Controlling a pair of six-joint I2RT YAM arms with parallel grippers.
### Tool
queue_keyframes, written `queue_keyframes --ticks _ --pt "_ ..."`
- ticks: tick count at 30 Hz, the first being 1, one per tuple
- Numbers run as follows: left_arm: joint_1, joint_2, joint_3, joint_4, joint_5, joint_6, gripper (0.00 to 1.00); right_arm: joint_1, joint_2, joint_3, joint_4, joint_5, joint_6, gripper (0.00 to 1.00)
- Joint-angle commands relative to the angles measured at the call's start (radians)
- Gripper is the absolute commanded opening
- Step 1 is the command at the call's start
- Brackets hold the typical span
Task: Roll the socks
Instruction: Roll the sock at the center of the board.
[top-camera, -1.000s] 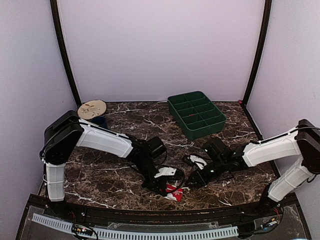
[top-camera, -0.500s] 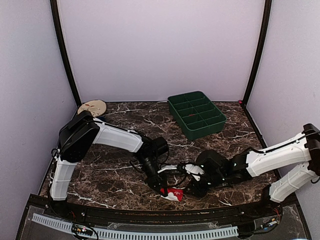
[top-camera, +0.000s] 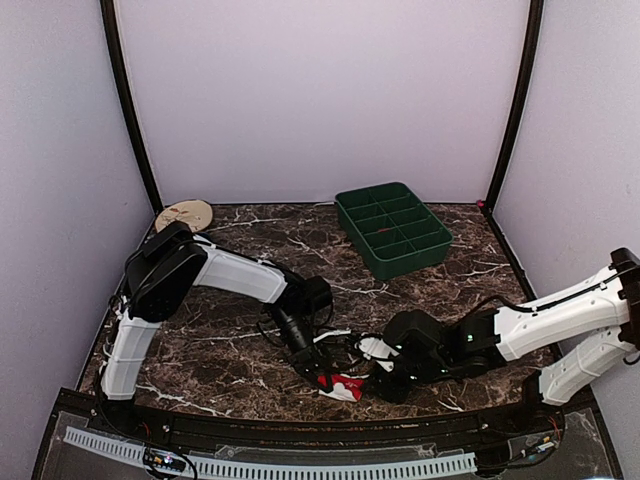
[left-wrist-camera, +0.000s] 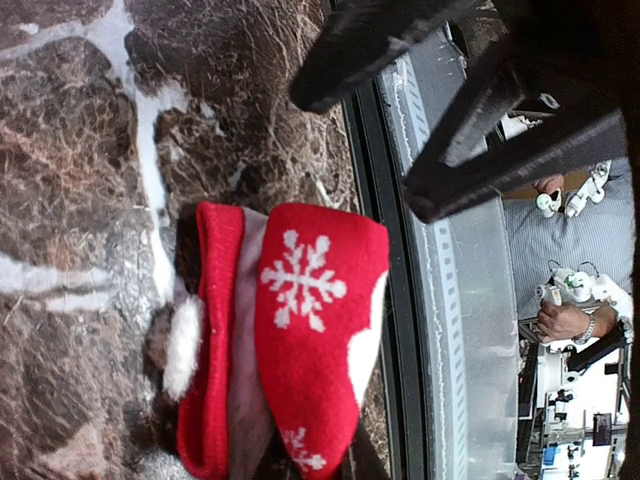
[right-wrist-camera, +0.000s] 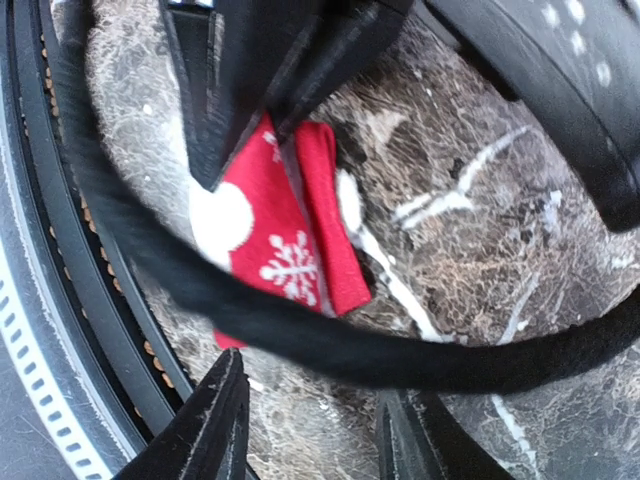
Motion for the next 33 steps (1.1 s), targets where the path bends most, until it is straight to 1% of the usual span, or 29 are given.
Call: queue_keyframes --ticks 1,9,20,26,30,33 --pt "0.011 0.032 0.004 -0.044 -0.027 -0.013 0.1 0.035 0.021 0.055 0.003 0.038 -0.025 0.42" --pt "0.017 0.043 0.007 -0.054 0.007 -0.016 0.09 0.082 0.119 0.124 -0.011 0.039 -0.081 0.45" --pt "0.023 0.05 0.01 -0.059 0.03 -0.011 0.09 0.085 0.247 0.211 -0.062 0.096 -0.165 0.49" --pt "0.028 0.048 0.014 -0.064 0.038 -0.01 0.09 0.084 0.281 0.22 -0.07 0.107 -0.179 0.5" --pt "0.029 0.049 0.016 -0.063 0.046 -0.011 0.09 0.083 0.302 0.218 -0.071 0.111 -0.181 0.47" --pt "0.031 0.048 0.015 -0.062 0.048 -0.012 0.1 0.079 0.316 0.217 -0.072 0.099 -0.18 0.39"
